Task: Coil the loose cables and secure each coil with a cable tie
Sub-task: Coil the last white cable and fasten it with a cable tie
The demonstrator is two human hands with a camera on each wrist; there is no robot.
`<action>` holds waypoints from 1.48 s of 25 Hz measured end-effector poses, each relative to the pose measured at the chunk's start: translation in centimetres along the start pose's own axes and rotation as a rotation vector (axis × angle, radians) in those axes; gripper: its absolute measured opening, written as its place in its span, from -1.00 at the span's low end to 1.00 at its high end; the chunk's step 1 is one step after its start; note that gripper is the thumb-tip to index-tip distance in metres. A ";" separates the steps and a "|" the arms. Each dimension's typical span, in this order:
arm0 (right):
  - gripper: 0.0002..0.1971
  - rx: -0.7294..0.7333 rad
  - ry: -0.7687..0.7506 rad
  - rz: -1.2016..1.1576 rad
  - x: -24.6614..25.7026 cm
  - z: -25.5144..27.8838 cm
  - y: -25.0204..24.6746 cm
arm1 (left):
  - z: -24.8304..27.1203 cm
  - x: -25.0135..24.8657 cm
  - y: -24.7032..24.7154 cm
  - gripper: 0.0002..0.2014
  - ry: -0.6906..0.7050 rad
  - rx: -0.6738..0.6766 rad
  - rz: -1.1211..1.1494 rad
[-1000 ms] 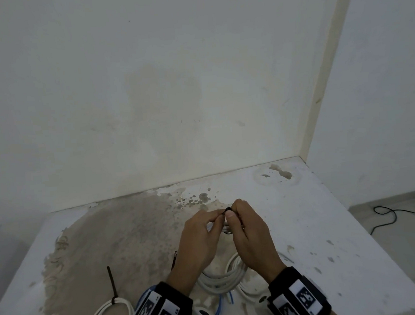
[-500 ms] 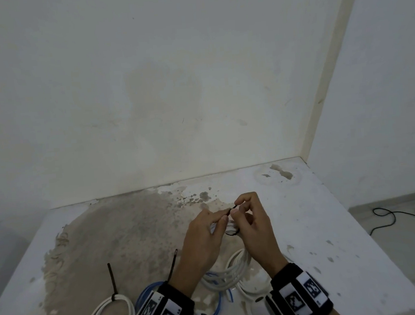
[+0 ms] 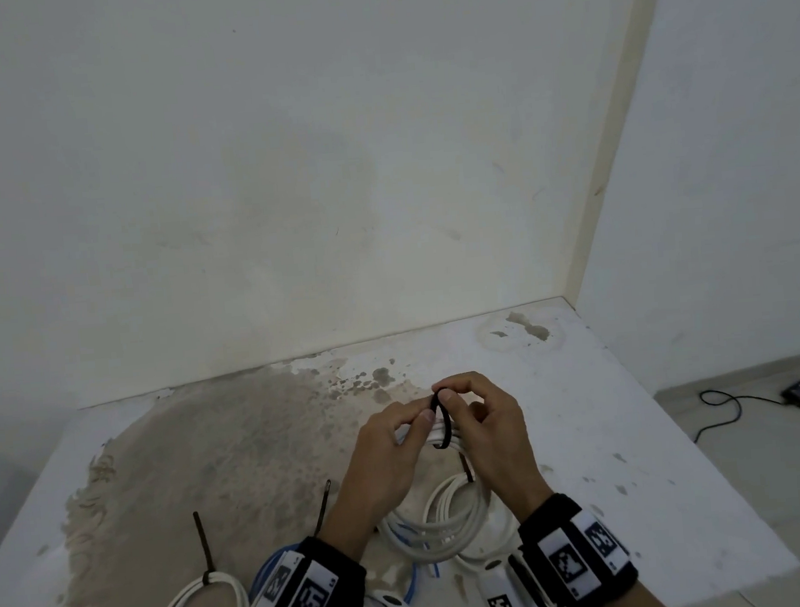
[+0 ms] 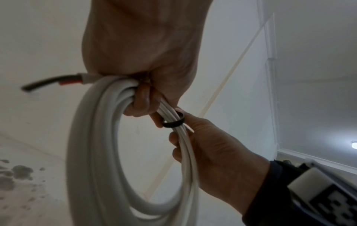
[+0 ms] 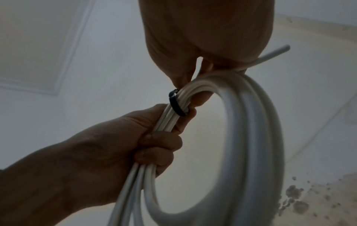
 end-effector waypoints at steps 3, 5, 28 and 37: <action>-0.89 -0.005 -0.008 0.113 -0.2 0.4 -0.3 | 0.2 0.3 0.5 -0.76 -0.026 0.052 -0.003; -0.91 0.025 -0.018 0.235 -0.3 0.5 -0.2 | 0.5 0.3 0.7 -0.79 -0.026 0.043 -0.004; -0.89 0.185 -0.009 0.228 -0.3 -1.1 -0.9 | 0.9 -1.4 0.8 -0.82 -0.126 -0.030 0.268; -0.78 0.095 0.057 0.157 -0.1 -1.3 -0.6 | 0.8 -1.9 1.2 -0.82 -0.229 0.085 0.231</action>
Point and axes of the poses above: each hand's wrist, its own z-axis away from the middle knuckle, its own y-axis out of the palm, x = y × z, the point moved 6 cm from there along -z, towards the middle knuckle, and after that the axes turned 2 degrees about -y, right-handed, at the moved point
